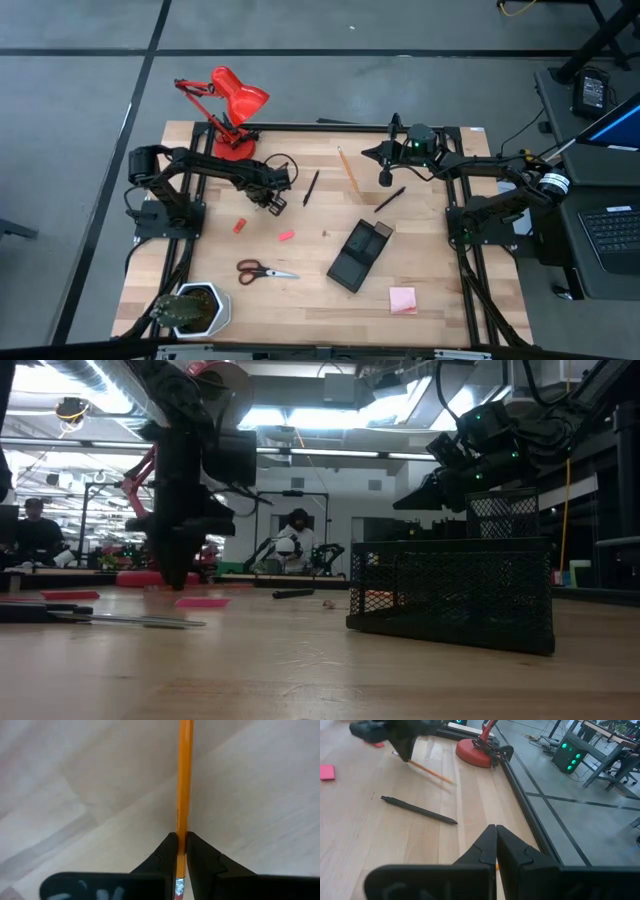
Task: Pick and place office supplies into organizer
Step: Put the left pencil into the desk organizer
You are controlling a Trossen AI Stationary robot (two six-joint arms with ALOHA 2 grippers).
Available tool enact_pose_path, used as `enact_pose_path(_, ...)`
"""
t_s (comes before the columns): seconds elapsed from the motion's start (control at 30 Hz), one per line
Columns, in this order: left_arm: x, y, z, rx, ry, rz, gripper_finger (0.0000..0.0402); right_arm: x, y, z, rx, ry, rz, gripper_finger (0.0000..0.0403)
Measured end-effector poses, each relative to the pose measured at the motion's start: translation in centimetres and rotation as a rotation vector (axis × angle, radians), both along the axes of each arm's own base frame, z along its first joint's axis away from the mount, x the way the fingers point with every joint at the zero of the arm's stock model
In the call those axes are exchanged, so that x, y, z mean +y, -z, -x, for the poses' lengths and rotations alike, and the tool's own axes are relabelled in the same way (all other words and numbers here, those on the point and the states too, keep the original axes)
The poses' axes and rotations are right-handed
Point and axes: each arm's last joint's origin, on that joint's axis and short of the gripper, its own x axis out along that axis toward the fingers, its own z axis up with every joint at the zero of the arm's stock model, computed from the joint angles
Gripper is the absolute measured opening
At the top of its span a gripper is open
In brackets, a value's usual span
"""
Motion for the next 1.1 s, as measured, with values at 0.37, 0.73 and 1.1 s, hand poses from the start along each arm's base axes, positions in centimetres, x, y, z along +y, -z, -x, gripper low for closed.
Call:
enact_pose_path(0.37,-0.7,-2.7,0.2,-0.116,0.050,-0.066,0.0025,0.0,0.0,0.0,0.000,0.000,0.000,0.0012)
enact_pose_path(0.73,-2.4,-4.5,-3.1,-0.387,0.324,-0.271,0.0025,0.2,-0.3,-0.1,-0.044,-0.096,-0.027,0.0012)
enact_pose_path(1.1,-1.9,-6.5,-5.2,-0.561,0.493,-0.541,0.0025,1.5,-1.7,-0.2,-0.161,-0.340,-0.165,0.0014)
